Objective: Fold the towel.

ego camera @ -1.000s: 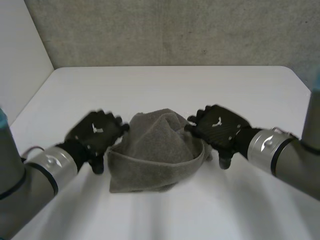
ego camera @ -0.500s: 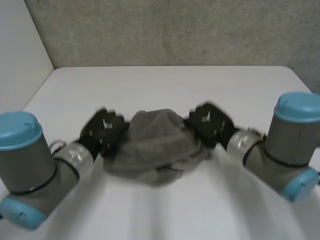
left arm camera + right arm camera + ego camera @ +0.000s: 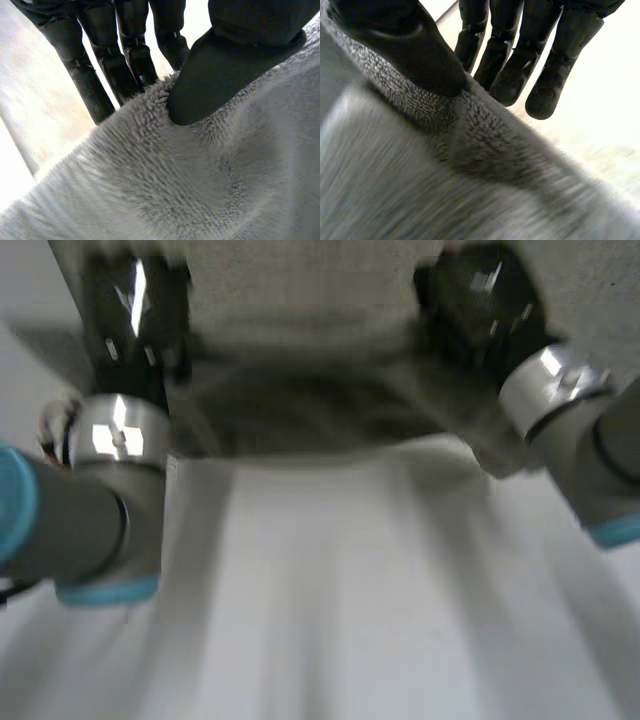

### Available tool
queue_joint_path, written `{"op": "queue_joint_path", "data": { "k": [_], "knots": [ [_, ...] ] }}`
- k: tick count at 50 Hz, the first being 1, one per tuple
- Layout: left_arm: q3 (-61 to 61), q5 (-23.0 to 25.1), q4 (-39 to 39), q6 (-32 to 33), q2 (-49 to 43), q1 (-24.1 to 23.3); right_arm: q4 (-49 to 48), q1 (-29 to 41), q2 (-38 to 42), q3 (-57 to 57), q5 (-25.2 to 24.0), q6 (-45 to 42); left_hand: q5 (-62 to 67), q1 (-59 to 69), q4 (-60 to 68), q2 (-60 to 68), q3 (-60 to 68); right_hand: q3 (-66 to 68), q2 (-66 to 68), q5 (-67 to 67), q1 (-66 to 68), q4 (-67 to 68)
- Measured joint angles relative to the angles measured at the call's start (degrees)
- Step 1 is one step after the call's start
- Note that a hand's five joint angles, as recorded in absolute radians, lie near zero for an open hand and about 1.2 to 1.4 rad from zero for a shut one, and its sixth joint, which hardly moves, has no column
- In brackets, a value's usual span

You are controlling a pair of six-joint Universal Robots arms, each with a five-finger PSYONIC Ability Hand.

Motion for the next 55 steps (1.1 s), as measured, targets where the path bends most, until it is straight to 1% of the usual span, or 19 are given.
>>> {"op": "queue_joint_path", "data": {
  "k": [7, 12, 15, 20, 21, 23, 24, 26, 28, 30, 36, 44, 55],
  "knots": [
    [-11.74, 0.34, -1.24, 0.53, -4.86, 2.31, 6.18, 0.12, 3.79, 9.24, -2.26, -9.36, 0.0, 0.0, 0.01, 0.0, 0.0, 0.0, 0.0, 0.0, 0.04, 0.0],
    [-15.03, 0.4, -3.56, 0.58, -8.53, 3.83, 7.83, 0.02, 7.33, 14.41, -2.19, -15.45, 0.0, 0.0, 0.02, 0.0, 0.0, 0.06, 0.0, 0.01, 0.04, 0.0],
    [-15.41, 0.4, -5.66, 0.53, -9.88, 4.19, 8.3, -0.13, 9.12, 16.15, -1.66, -17.38, 0.0, 0.0, 0.02, 0.0, 0.0, 0.06, 0.0, 0.11, 0.04, 0.0],
    [-14.95, 0.39, -7.56, 0.39, -10.13, 4.24, 9.34, -0.6, 10.09, 17.05, -1.07, -18.07, 0.0, 0.0, 0.02, 0.0, 0.0, -0.47, -0.49, -0.62, -0.37, -0.46],
    [-14.82, 0.38, -7.76, 0.36, -9.98, 4.24, 9.71, -0.76, 10.02, 17.02, -1.0, -17.97, 0.0, 0.0, 0.02, 0.0, 0.0, -1.83, -1.75, -2.63, -1.17, -1.66],
    [-14.64, 0.38, -7.91, 0.32, -9.64, 4.24, 10.42, -1.08, 9.75, 16.9, -0.95, -17.51, 0.0, 0.0, 0.01, 0.0, 0.0, -9.47, -9.58, -11.04, -9.67, -9.2],
    [-14.55, 0.38, -7.96, 0.29, -9.32, 4.23, 11.0, -1.4, 9.43, 16.73, -0.93, -16.77, 0.0, 0.0, 0.02, 0.0, 0.0, -20.03, -20.28, -20.66, -19.53, -18.76],
    [-14.48, 0.38, -7.95, 0.25, -8.86, 4.22, 11.87, -1.9, 8.95, 16.49, -0.92, -15.17, 0.0, 0.0, 0.02, 0.0, 0.0, -28.48, -28.57, -30.09, -28.39, -28.04],
    [-14.51, 0.38, -7.91, 0.2, -8.33, 4.21, 12.77, -2.51, 8.51, 16.18, -0.83, -12.48, 0.0, 0.0, 0.01, 0.0, 0.0, -33.66, -33.35, -35.47, -33.8, -33.0],
    [-14.61, 0.35, -7.86, 0.16, -7.92, 4.2, 13.46, -2.98, 8.31, 15.99, -0.68, -9.72, 0.0, 0.0, 0.01, 0.0, 0.0, -35.62, -35.16, -38.21, -35.93, -35.41],
    [-15.0, 0.31, -7.76, 0.12, -7.09, 4.28, 14.73, -4.15, 8.41, 16.16, 0.68, -2.36, 0.0, 0.0, 0.02, 0.0, 0.0, -37.78, -36.87, -41.13, -38.43, -38.0],
    [-15.13, 0.22, -7.74, 0.12, -6.34, 4.61, 15.16, -5.55, 9.06, 17.35, 2.9, 4.66, 0.0, 0.0, 0.02, 0.0, 0.0, -43.73, -42.94, -46.76, -43.91, -42.79],
    [-15.28, 0.2, -7.82, 0.13, -4.91, 4.69, 15.61, -6.43, 7.75, 19.48, 2.43, 14.86, 0.0, 0.0, 0.02, 0.0, 0.0, -43.77, -42.94, -46.94, -44.38, -43.11]
  ]
}}
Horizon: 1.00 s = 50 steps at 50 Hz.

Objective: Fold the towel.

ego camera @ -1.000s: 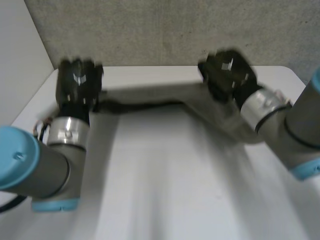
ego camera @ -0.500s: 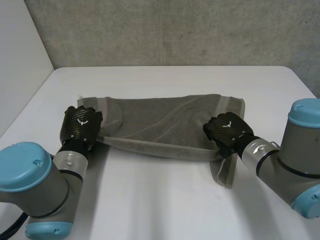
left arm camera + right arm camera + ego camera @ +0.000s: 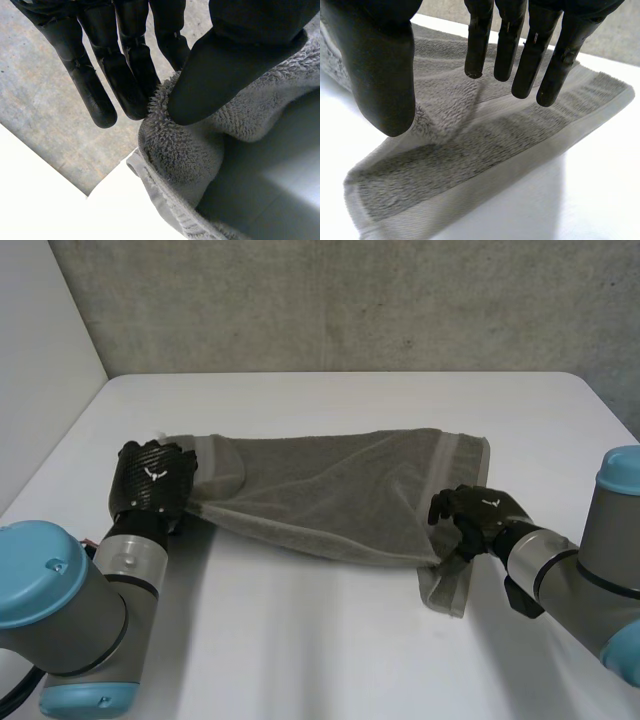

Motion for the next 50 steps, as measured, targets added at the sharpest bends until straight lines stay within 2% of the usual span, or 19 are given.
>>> {"op": "queue_joint_path", "data": {
  "k": [10, 16, 29, 42, 46, 50],
  "knots": [
    [0.05, 0.15, -0.14, -0.29, 1.71, 0.95, -1.44, 1.34, 0.41, 2.41, -0.13, 4.49, 0.0, 0.0, 0.0, 0.0, 0.0, -3.74, -3.68, -3.54, -3.32, -3.99],
    [0.07, 0.22, -0.2, -0.43, 2.36, 1.14, -4.3, 4.5, 0.72, 3.19, 0.67, 6.68, 0.0, 0.0, 0.0, 0.0, 0.0, -10.31, -11.01, -11.48, -10.03, -11.59],
    [0.66, 0.27, -0.2, -0.49, 3.93, 1.06, -8.82, 10.82, 2.67, 3.54, 3.48, 6.94, 0.0, 0.0, 0.0, 0.0, 0.0, -10.31, -11.0, -11.44, -10.34, -11.79],
    [0.63, 0.27, -0.2, -0.55, 4.58, 1.09, -15.03, 12.67, 7.71, 2.22, 6.42, 3.42, 0.0, 0.0, 0.01, 0.0, 0.0, -8.17, -10.52, -4.54, -6.94, -7.74],
    [0.59, 0.27, -0.2, -0.59, 4.55, 1.09, -16.21, 12.68, 8.77, 1.91, 8.63, 0.32, 0.0, 0.0, 0.01, 0.0, 0.0, 1.14, 0.36, 3.25, 2.05, 0.49],
    [0.55, 0.27, -0.2, -0.61, 4.54, 1.13, -17.11, 12.56, 8.59, 1.78, 12.04, -1.96, 0.0, 0.0, 0.01, 0.0, 0.0, 6.19, 5.13, 8.24, 7.15, 5.77]
  ]
}}
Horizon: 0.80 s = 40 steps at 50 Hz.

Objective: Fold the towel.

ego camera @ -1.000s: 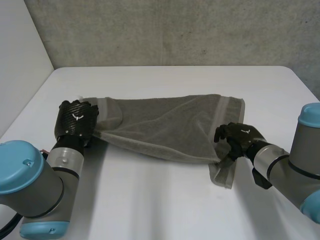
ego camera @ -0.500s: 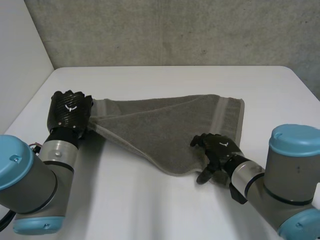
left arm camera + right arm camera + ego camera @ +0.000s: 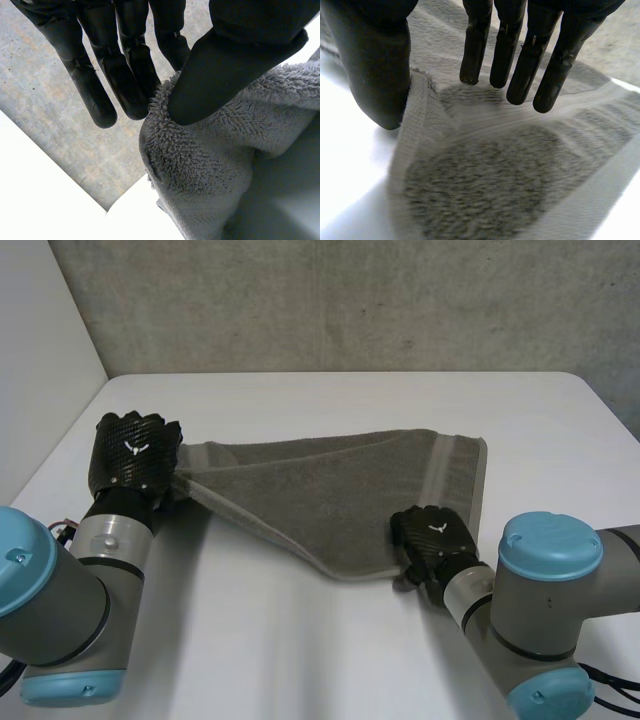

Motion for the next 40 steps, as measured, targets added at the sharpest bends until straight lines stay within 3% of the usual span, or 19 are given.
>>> {"op": "queue_joint_path", "data": {
  "k": [8, 14, 19, 26, 31, 36, 40],
  "knots": [
    [-0.1, -0.02, 0.0, -0.01, -0.01, 0.05, -0.47, -1.08, -1.65, 0.71, 2.81, -1.85, 0.0, 0.0, 0.0, 0.0, 0.0, 2.22, 1.99, 1.93, 2.11, 2.12],
    [-0.26, -0.05, 0.0, -0.01, -0.01, 0.05, -0.07, -3.37, -3.52, 2.33, 2.8, -2.97, 0.0, 0.0, 0.0, 0.0, 0.0, 11.43, 11.96, 10.98, 11.38, 11.42],
    [-0.37, -0.03, 0.0, -0.01, -0.01, 0.17, 0.29, -6.29, -5.87, 3.7, 2.21, -3.29, 0.0, 0.0, 0.0, 0.0, 0.0, 35.88, 36.82, 36.16, 36.81, 36.13],
    [-0.51, 0.0, -0.06, -0.01, -0.01, 0.46, 0.94, -11.16, -9.68, 5.04, -0.24, -3.05, 0.0, 0.0, 0.0, 0.0, 0.0, 37.49, 37.78, 37.08, 37.18, 37.41],
    [-0.55, -0.02, -0.1, 0.0, 0.0, 0.52, 3.89, -14.33, -10.49, 5.92, -6.14, -2.66, 0.0, 0.0, 0.01, 0.01, 0.0, 7.15, 7.19, 6.74, 6.73, 7.42],
    [-0.57, -0.06, -0.15, 0.0, -0.03, 0.4, 7.03, -14.94, -8.36, 6.29, -10.48, -2.19, 0.0, 0.0, 0.0, 0.01, 0.0, 7.29, 7.75, 6.52, 6.93, 7.52],
    [-0.72, -0.07, -0.23, 0.0, -0.07, 0.24, 8.37, -14.74, -6.18, 6.13, -12.25, -2.07, 0.0, 0.0, 0.01, 0.01, 0.0, 20.0, 20.61, 19.59, 19.93, 19.9]
  ]
}}
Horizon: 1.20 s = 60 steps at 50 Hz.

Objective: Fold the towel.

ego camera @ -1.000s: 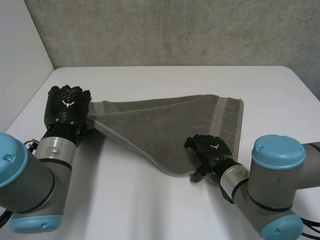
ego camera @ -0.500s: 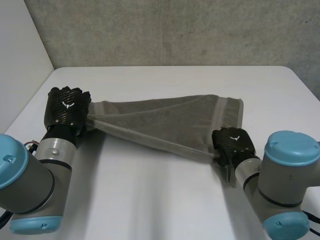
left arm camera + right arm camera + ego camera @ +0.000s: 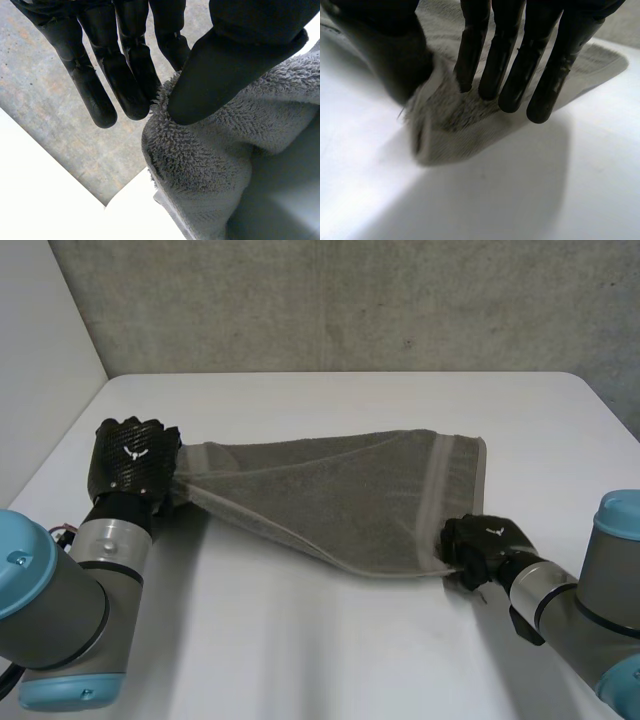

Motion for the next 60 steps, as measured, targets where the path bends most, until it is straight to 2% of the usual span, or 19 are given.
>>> {"op": "queue_joint_path", "data": {
  "k": [7, 9, 11, 20, 29, 30, 31, 35, 37, 42, 53, 60],
  "knots": [
    [-0.57, 0.06, -0.04, 0.0, -0.02, 0.1, 0.53, 0.16, 0.87, -0.32, -0.26, 0.06, 0.0, 0.0, 0.0, 0.0, 0.0, 5.08, 5.18, 5.64, 6.41, 5.44],
    [-0.68, 0.06, -0.03, 0.0, -0.03, 0.11, 0.55, 0.06, 0.48, -0.24, -0.2, 0.06, 0.0, 0.0, 0.0, 0.0, 0.0, 13.09, 13.16, 13.82, 14.34, 13.52],
    [-0.76, 0.07, 0.01, 0.0, -0.08, 0.12, 0.54, -0.19, -0.36, -0.05, -0.14, 0.03, 0.0, 0.0, 0.0, 0.0, 0.0, 17.29, 16.88, 17.7, 16.89, 17.53],
    [-1.12, 0.07, 0.09, 0.02, -0.49, 0.24, 0.08, -3.36, -7.79, 0.65, -0.52, -0.13, 0.0, 0.0, 0.0, 0.0, 0.0, 17.36, 16.88, 17.72, 16.9, 17.59],
    [-2.0, 0.4, 0.02, 0.18, -1.27, 0.17, 2.72, -8.74, -15.89, -0.45, -5.76, -3.85, -0.33, 0.0, -1.44, -1.39, -1.02, 17.36, 16.89, 17.96, 16.9, 17.6],
    [-2.16, 0.7, 0.0, 0.21, -1.47, 0.12, 3.21, -9.46, -16.46, -0.61, -6.37, -4.63, -2.25, -1.81, -4.56, -4.49, -4.29, 17.36, 16.88, 17.96, 16.9, 17.6],
    [-2.37, 1.17, -0.06, 0.26, -1.7, 0.07, 3.68, -10.18, -16.95, -0.74, -6.91, -5.39, -11.07, -10.31, -13.24, -13.19, -12.86, 17.36, 16.89, 17.96, 16.9, 17.6],
    [-3.08, 3.61, -0.31, 0.54, -2.52, -0.03, 4.8, -12.47, -18.01, -1.1, -8.0, -7.77, -30.07, -28.3, -30.68, -30.59, -30.3, 17.36, 16.89, 18.05, 16.92, 17.6],
    [-3.35, 5.04, -0.51, 0.68, -3.06, -0.02, 4.92, -13.31, -18.17, -1.2, -8.17, -8.5, -34.26, -32.33, -34.86, -35.05, -34.82, 17.36, 16.89, 18.05, 16.98, 17.6],
    [-3.44, 7.87, -0.96, 0.88, -5.01, 0.23, 4.69, -14.73, -17.83, -1.34, -8.22, -9.29, -38.33, -36.28, -38.94, -38.93, -38.65, 17.36, 16.89, 18.05, 17.01, 17.6],
    [-2.71, 10.21, -2.12, 0.81, -8.15, 1.36, 4.38, -14.75, -13.54, -1.55, -8.0, -12.13, -39.37, -37.24, -39.92, -39.86, -39.58, 17.36, 16.89, 18.05, 17.04, 17.6],
    [-2.56, 13.43, -8.47, 0.41, -7.83, 2.38, 4.39, -14.69, -12.19, -1.6, -7.91, -13.45, -39.06, -37.19, -39.87, -39.79, -39.55, 17.36, 16.89, 18.05, 17.05, 17.6]
  ]
}}
